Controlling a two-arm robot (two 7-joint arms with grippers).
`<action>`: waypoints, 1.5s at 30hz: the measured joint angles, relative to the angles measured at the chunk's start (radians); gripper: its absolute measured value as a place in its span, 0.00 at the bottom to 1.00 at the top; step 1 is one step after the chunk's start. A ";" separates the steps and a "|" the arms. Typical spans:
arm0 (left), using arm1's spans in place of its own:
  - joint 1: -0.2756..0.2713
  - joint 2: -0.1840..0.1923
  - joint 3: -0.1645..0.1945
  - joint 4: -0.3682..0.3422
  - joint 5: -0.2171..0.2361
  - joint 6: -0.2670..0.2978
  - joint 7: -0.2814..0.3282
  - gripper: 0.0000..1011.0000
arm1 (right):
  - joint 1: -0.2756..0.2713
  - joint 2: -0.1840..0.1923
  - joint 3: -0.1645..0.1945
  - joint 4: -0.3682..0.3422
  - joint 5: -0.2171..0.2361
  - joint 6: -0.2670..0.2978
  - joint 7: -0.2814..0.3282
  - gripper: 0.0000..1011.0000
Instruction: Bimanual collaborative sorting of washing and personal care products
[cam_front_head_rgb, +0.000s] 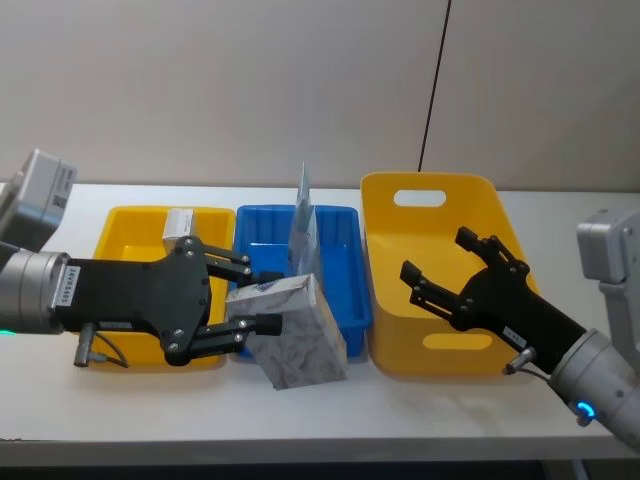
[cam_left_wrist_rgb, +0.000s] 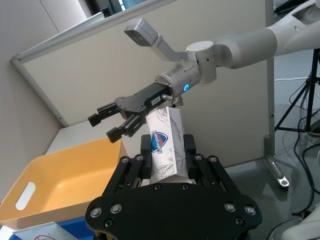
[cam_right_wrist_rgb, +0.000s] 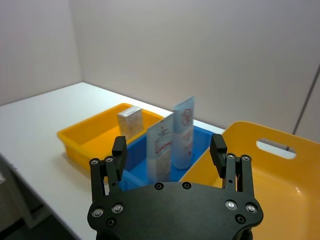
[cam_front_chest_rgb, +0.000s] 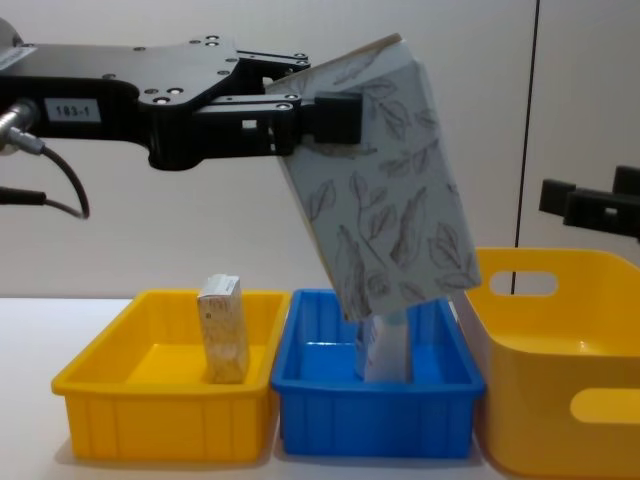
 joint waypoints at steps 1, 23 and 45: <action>0.000 0.000 0.000 0.000 0.000 0.000 0.000 0.33 | 0.003 0.013 0.003 -0.002 0.014 0.002 0.025 0.99; 0.000 0.000 0.000 0.000 0.000 0.000 -0.002 0.33 | 0.050 0.174 0.011 -0.015 0.189 0.026 0.364 0.99; 0.000 0.000 0.000 0.000 0.000 0.000 -0.002 0.33 | 0.163 0.276 -0.071 0.003 0.288 0.055 0.684 0.99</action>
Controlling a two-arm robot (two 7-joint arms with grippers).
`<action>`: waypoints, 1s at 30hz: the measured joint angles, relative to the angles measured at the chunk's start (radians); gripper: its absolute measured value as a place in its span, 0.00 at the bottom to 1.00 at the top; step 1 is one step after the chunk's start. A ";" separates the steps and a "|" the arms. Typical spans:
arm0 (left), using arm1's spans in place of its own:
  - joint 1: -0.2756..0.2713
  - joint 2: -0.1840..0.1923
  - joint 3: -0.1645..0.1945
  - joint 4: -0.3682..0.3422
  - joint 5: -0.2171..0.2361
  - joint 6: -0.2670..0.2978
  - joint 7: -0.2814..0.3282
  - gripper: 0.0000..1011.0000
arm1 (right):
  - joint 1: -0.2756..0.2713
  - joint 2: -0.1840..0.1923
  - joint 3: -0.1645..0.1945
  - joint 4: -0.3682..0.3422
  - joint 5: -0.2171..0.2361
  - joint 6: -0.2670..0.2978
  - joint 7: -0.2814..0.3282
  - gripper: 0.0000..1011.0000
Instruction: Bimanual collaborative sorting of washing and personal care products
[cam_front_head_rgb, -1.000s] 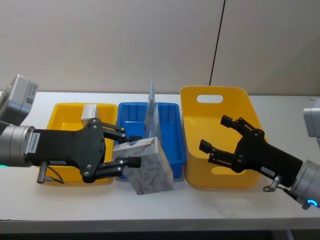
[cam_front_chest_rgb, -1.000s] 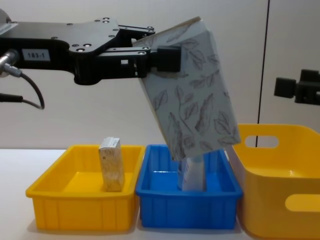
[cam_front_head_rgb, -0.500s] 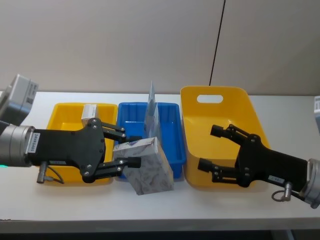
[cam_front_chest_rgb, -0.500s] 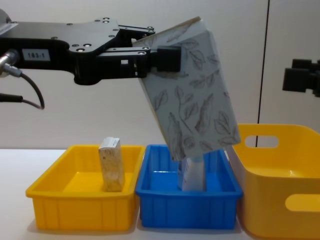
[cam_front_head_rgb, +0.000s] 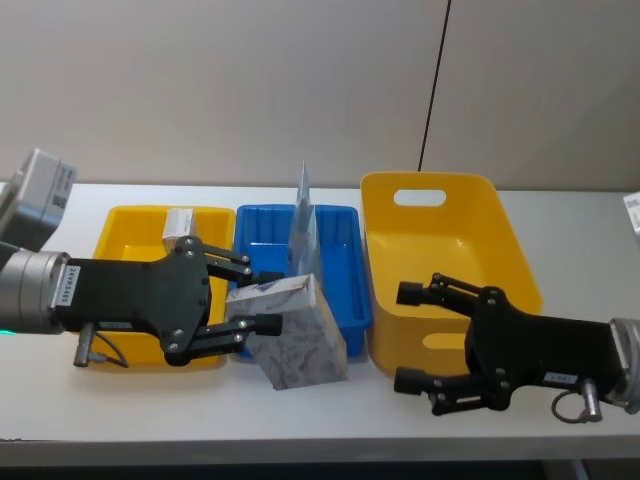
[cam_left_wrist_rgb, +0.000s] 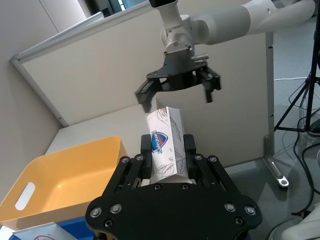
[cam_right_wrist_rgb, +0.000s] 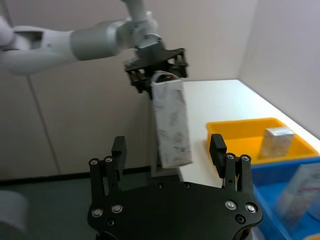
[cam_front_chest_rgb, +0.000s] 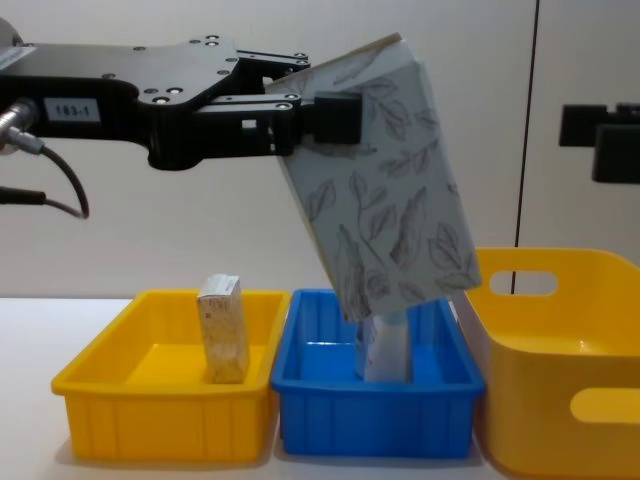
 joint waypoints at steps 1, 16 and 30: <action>0.000 0.000 0.000 0.000 0.000 0.000 0.000 0.33 | 0.005 0.001 -0.004 0.001 0.000 0.000 0.006 0.99; 0.000 0.000 0.000 0.000 0.000 0.000 0.000 0.33 | 0.130 -0.024 -0.117 0.030 -0.044 -0.040 0.152 0.99; 0.000 0.000 0.000 0.000 0.000 0.000 0.000 0.33 | 0.175 -0.041 -0.149 0.035 -0.089 -0.080 0.146 0.99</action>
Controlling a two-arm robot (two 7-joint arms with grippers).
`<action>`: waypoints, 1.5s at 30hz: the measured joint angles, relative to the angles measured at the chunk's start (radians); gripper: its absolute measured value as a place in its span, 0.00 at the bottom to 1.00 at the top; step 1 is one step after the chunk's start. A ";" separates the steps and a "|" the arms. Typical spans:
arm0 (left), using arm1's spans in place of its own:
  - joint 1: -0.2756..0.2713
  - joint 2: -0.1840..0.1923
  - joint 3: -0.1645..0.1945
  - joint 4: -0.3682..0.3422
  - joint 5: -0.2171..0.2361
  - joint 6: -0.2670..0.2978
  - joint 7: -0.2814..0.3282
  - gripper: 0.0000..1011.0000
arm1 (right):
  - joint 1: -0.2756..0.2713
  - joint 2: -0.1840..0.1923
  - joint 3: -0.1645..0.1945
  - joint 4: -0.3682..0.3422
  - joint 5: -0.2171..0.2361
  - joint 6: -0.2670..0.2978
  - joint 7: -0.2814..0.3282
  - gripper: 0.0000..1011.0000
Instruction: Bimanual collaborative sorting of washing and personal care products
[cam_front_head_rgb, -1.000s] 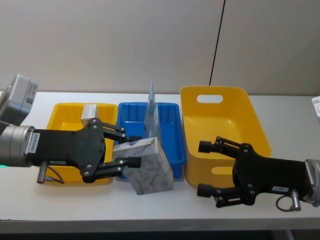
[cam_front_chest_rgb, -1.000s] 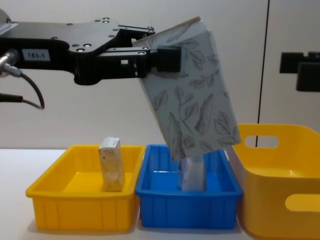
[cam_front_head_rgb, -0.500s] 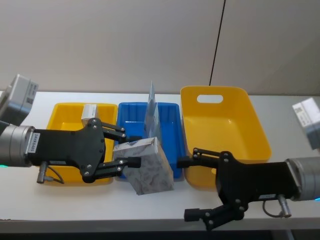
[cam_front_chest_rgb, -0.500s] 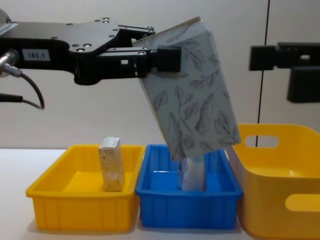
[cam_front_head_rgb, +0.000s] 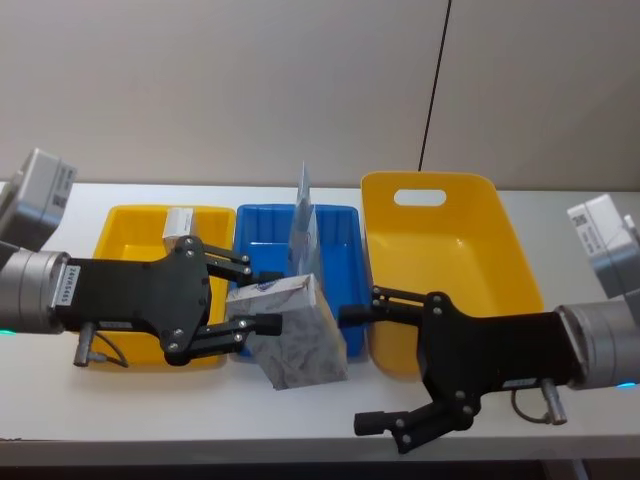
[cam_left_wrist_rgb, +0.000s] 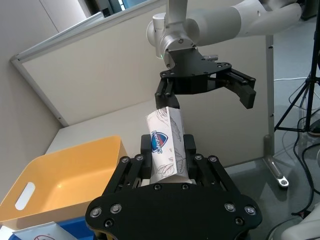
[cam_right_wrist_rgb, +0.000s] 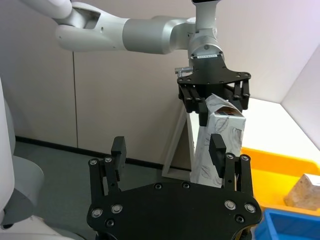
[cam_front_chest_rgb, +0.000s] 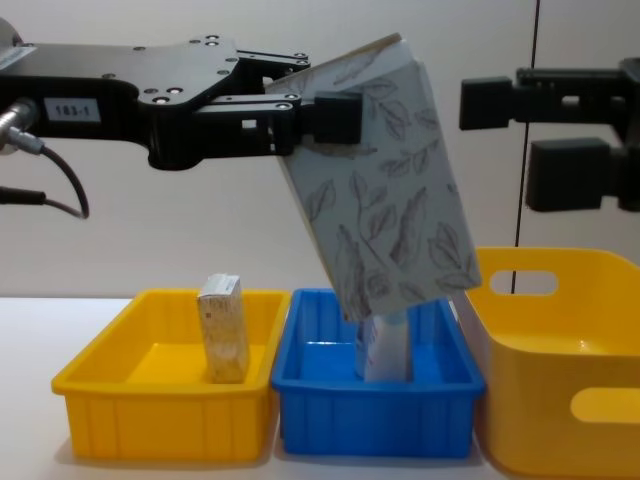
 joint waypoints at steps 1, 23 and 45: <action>0.000 0.000 0.000 0.000 0.000 0.000 0.000 0.33 | 0.002 0.006 0.004 -0.001 0.000 -0.002 -0.001 0.99; 0.000 0.000 0.000 0.000 0.000 0.000 0.000 0.33 | -0.020 0.060 0.058 -0.037 0.046 0.000 -0.062 0.99; 0.000 0.000 0.000 0.000 0.000 0.000 0.000 0.33 | -0.048 0.031 0.026 -0.063 0.016 0.084 -0.249 0.99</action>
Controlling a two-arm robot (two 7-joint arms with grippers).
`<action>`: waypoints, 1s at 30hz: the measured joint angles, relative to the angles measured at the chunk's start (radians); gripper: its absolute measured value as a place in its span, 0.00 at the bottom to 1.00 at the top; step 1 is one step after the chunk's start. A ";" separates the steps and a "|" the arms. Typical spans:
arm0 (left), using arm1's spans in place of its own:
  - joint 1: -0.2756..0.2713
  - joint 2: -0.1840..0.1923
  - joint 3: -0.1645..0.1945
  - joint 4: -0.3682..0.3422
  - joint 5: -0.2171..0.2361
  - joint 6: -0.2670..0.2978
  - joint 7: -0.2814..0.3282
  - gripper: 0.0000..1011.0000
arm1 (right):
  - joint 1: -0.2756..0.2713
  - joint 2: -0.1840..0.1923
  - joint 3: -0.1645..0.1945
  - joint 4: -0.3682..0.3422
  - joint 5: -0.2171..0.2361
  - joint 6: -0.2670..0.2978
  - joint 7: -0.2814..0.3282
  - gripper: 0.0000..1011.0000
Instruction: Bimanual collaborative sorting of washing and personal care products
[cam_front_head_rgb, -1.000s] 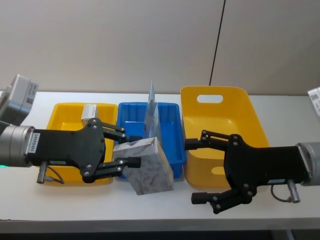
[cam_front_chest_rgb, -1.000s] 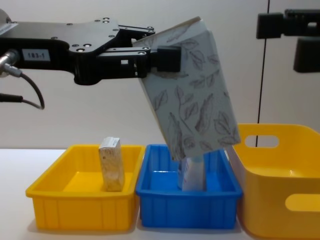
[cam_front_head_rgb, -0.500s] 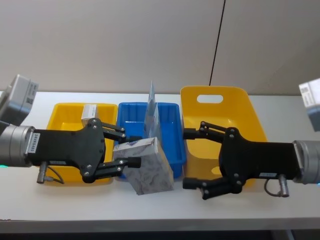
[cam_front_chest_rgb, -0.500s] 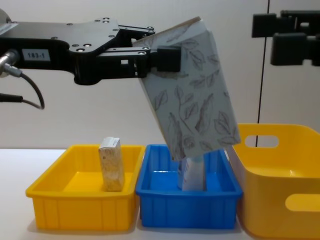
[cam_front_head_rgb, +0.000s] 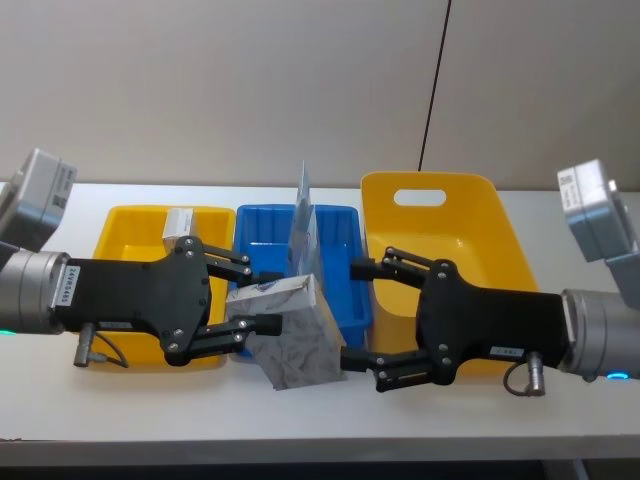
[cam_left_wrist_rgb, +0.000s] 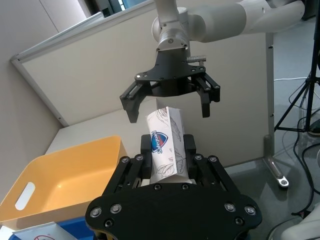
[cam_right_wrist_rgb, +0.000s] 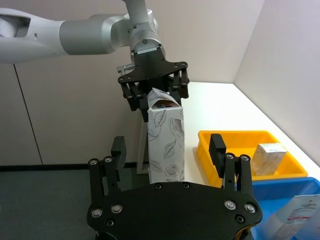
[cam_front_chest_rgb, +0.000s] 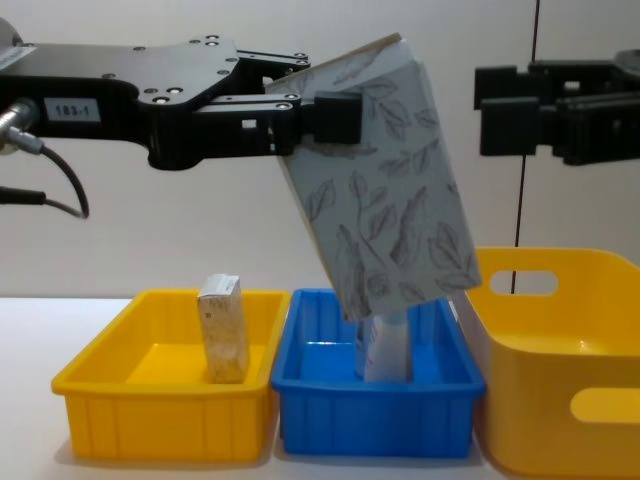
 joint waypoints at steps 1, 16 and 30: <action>0.000 0.000 0.000 0.000 0.000 0.000 0.000 0.33 | 0.000 0.000 -0.003 -0.001 0.000 0.002 -0.001 0.99; 0.000 0.000 0.000 0.000 0.000 0.000 0.000 0.33 | 0.024 -0.014 -0.053 0.009 -0.001 0.026 0.000 0.99; 0.000 0.000 0.000 0.000 0.000 0.000 0.000 0.33 | 0.064 -0.047 -0.099 0.054 -0.032 0.030 -0.029 0.99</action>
